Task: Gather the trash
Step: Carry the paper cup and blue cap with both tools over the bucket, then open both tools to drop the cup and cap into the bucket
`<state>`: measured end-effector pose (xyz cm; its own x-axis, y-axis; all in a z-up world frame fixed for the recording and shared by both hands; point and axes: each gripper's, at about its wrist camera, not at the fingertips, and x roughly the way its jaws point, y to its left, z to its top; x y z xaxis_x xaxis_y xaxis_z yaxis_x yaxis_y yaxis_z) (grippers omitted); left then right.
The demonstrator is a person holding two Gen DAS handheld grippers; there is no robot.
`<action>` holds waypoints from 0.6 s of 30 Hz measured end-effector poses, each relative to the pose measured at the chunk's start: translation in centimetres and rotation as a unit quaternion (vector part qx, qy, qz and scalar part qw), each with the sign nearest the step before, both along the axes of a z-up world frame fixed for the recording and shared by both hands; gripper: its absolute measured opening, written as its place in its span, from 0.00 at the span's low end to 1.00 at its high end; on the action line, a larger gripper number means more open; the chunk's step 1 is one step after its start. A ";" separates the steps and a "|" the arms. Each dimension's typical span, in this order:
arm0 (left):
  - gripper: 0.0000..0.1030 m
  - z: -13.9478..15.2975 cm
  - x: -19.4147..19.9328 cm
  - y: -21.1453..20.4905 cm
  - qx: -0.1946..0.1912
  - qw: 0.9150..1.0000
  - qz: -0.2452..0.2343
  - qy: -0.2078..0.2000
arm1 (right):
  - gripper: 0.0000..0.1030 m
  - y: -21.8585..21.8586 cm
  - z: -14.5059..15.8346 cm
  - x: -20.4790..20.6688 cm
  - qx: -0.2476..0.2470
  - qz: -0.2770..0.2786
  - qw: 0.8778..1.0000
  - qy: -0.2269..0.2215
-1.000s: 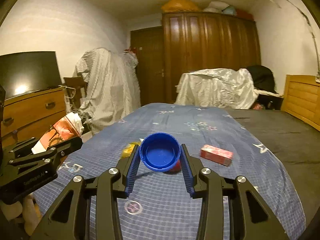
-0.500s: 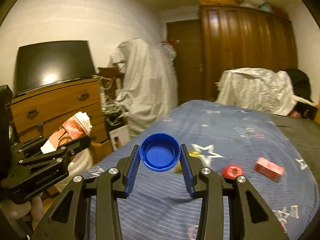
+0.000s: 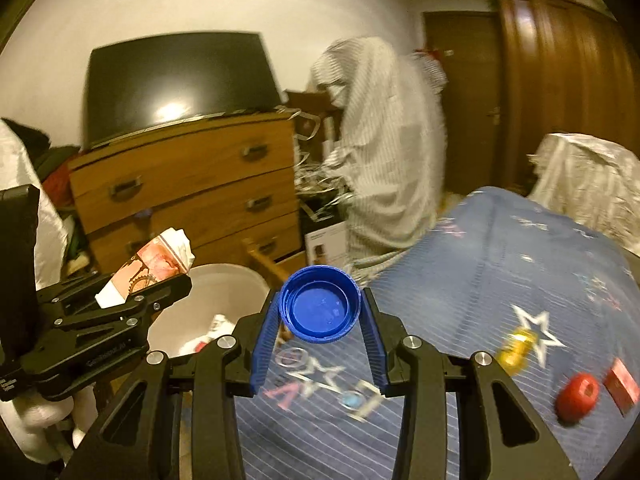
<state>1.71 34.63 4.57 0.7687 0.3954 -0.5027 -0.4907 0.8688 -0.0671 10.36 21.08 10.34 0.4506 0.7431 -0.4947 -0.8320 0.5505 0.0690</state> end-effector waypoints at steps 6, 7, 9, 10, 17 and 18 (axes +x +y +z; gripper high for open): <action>0.37 -1.2 -2.0 5.9 -0.024 0.999 0.036 0.032 | 0.40 10.2 -0.8 1.2 -0.048 0.065 0.996 0.036; 0.37 -1.5 -2.2 6.7 -0.031 0.998 0.039 0.037 | 0.40 11.9 -1.1 1.4 -0.058 0.076 0.994 0.044; 0.37 -2.1 -2.5 8.3 -0.042 0.997 0.043 0.049 | 0.40 15.6 -1.7 1.6 -0.083 0.096 0.990 0.058; 0.37 -2.5 -2.6 9.1 -0.050 0.996 0.044 0.055 | 0.40 17.2 -1.9 1.8 -0.094 0.106 0.988 0.067; 0.37 -4.6 -1.9 13.3 -0.095 0.991 0.040 0.091 | 0.40 25.8 -3.7 2.9 -0.163 0.152 0.968 0.117; 0.37 -4.9 -1.8 13.6 -0.098 0.990 0.039 0.095 | 0.40 27.0 -4.1 3.1 -0.177 0.156 0.964 0.124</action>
<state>-0.09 48.26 -0.31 0.6239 0.3292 -0.7088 -0.5750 0.8076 -0.1311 13.43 48.03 6.22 0.0685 0.5890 -0.8052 -0.9429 0.3020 0.1407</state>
